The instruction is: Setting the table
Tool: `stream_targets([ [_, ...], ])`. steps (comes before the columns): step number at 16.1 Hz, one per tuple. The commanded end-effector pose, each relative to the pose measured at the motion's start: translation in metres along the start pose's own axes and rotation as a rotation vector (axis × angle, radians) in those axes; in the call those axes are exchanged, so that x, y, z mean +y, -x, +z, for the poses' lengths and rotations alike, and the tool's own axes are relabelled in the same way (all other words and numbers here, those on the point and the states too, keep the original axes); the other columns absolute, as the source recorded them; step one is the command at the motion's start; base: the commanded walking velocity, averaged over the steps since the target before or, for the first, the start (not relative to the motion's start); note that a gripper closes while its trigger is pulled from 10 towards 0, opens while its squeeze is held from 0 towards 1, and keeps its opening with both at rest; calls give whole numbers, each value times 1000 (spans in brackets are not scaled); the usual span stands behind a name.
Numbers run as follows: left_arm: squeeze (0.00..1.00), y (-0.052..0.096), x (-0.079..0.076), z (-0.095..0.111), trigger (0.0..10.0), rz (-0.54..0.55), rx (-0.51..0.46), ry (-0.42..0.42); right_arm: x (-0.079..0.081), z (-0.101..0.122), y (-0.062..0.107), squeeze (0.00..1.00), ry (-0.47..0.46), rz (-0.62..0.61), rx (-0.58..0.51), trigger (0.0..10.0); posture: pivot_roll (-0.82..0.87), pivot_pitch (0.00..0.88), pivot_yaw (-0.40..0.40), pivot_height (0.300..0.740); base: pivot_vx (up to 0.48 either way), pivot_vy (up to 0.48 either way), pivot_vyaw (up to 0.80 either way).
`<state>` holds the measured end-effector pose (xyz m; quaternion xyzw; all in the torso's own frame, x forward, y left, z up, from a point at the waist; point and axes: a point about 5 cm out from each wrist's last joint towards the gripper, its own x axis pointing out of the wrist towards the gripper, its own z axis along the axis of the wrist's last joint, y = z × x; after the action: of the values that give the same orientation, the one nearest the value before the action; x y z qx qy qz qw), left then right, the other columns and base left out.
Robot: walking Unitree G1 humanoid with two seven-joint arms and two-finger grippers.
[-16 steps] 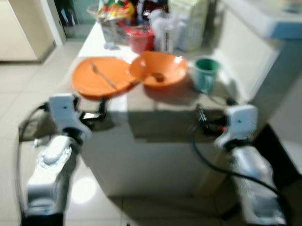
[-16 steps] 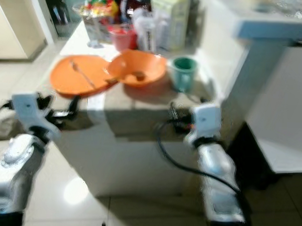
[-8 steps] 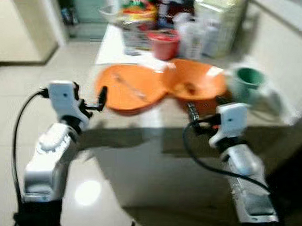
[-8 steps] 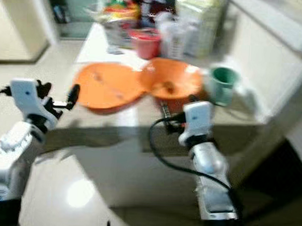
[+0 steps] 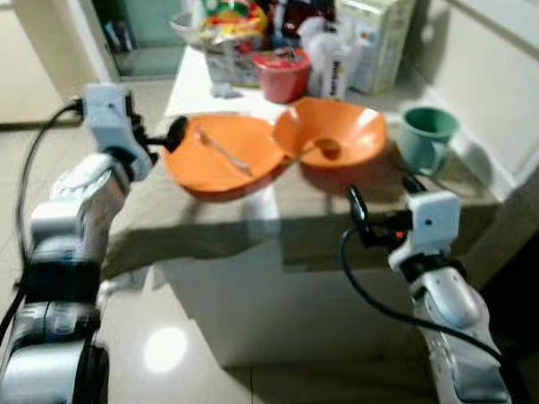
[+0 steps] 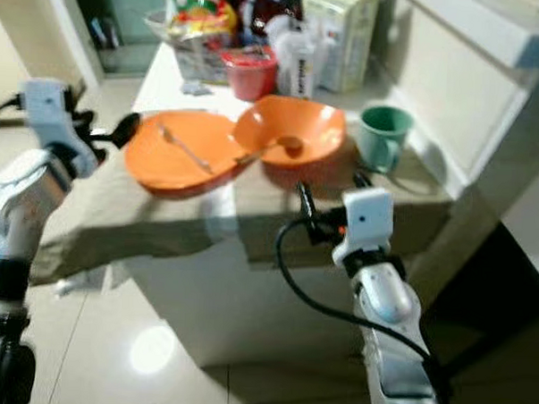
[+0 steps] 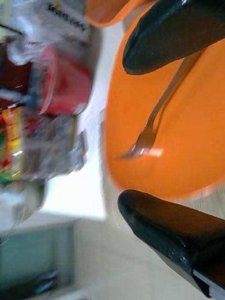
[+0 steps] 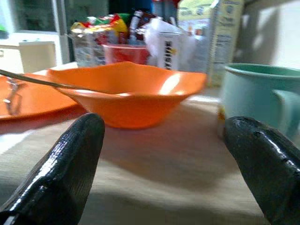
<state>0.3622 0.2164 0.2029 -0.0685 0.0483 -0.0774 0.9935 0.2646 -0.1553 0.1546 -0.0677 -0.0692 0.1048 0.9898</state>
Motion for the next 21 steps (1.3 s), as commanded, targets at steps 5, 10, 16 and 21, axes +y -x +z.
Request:
stream_targets([
  [5,0,-22,4,-8,10000,3,86,53,-11,10,16,0,32,-42,3,10000,-313,77,142,740,0,0,0],
  [10,0,-34,-5,-1,10000,-26,92,53,-12,9,21,0,33,-48,26,10000,-313,81,141,740,0,0,0],
  [16,0,-43,-17,-9,10000,19,190,-18,-6,9,18,0,22,-27,25,10000,-294,66,141,740,0,0,0],
  [21,0,-46,-24,-9,10000,26,236,-36,-5,10,17,0,19,-24,30,10000,-295,62,140,740,0,0,0],
])
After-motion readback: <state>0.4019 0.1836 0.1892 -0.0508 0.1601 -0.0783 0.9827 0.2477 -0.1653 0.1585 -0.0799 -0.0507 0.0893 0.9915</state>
